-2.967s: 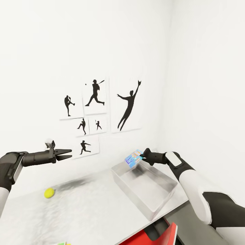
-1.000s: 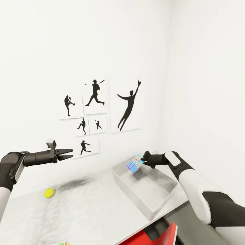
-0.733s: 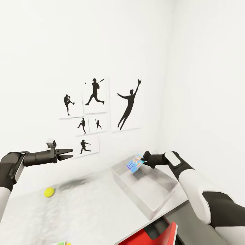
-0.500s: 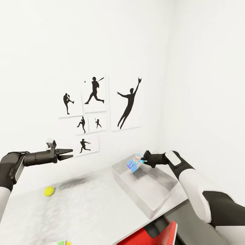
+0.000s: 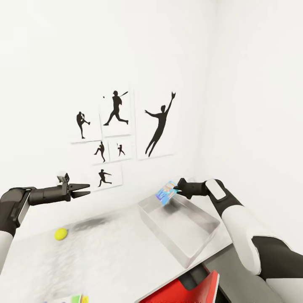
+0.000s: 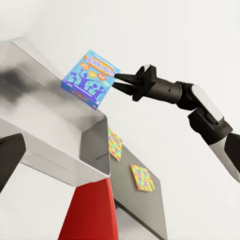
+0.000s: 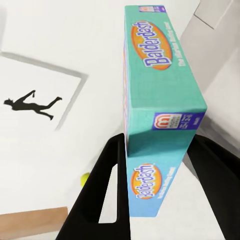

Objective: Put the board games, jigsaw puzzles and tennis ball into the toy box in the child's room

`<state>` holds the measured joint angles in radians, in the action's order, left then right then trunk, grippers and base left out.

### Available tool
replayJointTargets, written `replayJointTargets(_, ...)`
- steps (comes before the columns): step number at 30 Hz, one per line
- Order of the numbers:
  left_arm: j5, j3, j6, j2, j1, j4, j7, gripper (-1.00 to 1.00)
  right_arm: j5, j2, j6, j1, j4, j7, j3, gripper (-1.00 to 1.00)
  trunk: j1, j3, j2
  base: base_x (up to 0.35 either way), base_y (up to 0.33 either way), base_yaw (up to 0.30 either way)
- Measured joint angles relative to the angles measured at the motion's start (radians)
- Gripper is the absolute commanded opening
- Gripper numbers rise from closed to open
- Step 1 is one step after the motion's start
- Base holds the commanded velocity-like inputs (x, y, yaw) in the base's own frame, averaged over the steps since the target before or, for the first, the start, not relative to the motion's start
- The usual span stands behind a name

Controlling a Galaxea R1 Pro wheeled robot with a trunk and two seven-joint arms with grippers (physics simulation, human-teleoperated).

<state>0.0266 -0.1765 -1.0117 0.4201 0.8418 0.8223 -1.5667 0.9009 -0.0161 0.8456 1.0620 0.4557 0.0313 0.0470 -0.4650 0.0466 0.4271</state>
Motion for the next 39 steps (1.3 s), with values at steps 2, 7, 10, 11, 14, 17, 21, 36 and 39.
replayJointTargets(2, 0.0, 0.0, 0.0, 0.0, 0.0, 0.0, 0.0, 1.0, 0.001, 0.002, 0.002, 0.0, 0.003, 0.0, 0.0, -1.0, 0.0, -0.003, 0.0, 0.0, 0.0, 0.0)
replayJointTargets(7, 0.0, 0.0, -0.004, 0.0, 0.001, 0.001, 0.0, 1.0, -0.001, 0.006, 0.004, 0.001, 0.007, -0.001, 0.0, -1.0, 0.0, -0.011, 0.0, 0.0, 0.0, 0.0)
replayJointTargets(10, 0.0, 0.0, -0.007, 0.0, 0.003, 0.011, 0.0, 1.0, 0.0, 0.006, 0.004, 0.001, 0.008, -0.001, 0.0, -1.0, 0.0, -0.016, 0.0, 0.0, 0.0, 0.0)
replayJointTargets(11, 0.0, 0.0, -0.008, 0.0, 0.004, 0.015, 0.0, 1.0, 0.001, 0.007, 0.004, 0.001, 0.008, 0.0, 0.0, -1.0, 0.0, -0.018, 0.0, 0.0, 0.0, 0.0)
replayJointTargets(14, 0.0, 0.0, -0.018, 0.001, 0.004, 0.041, 0.0, 1.0, 0.0, 0.01, 0.004, 0.002, 0.009, 0.0, 0.0, -1.0, 0.0, -0.023, 0.0, 0.0, 0.0, 0.0)
replayJointTargets(17, 0.004, 0.0, -0.021, 0.0, 0.005, 0.063, 0.0, 1.0, 0.003, 0.012, 0.004, 0.01, 0.009, 0.001, 0.0, -1.0, 0.0, -0.027, 0.0, 0.0, 0.0, 0.0)
replayJointTargets(21, 0.02, 0.0, -0.023, 0.0, 0.01, 0.086, 0.0, 1.0, 0.0, 0.015, 0.003, 0.018, 0.009, 0.0, -0.001, -1.0, 0.0, -0.034, 0.0, 0.0, 0.0, 0.0)
replayJointTargets(36, 0.029, 0.0, -0.024, -0.001, 0.092, 0.095, 0.0, 1.0, -0.001, 0.016, -0.005, 0.02, 0.009, -0.001, -0.001, -1.0, 0.0, -0.058, -0.001, 0.0, 0.0, 0.0)
replayJointTargets(39, 0.031, 0.0, -0.024, -0.002, 0.098, 0.095, 0.0, 1.0, -0.001, 0.018, -0.007, 0.02, 0.009, -0.001, -0.001, -1.0, 0.0, -0.062, -0.001, 0.0, 0.0, 0.0)
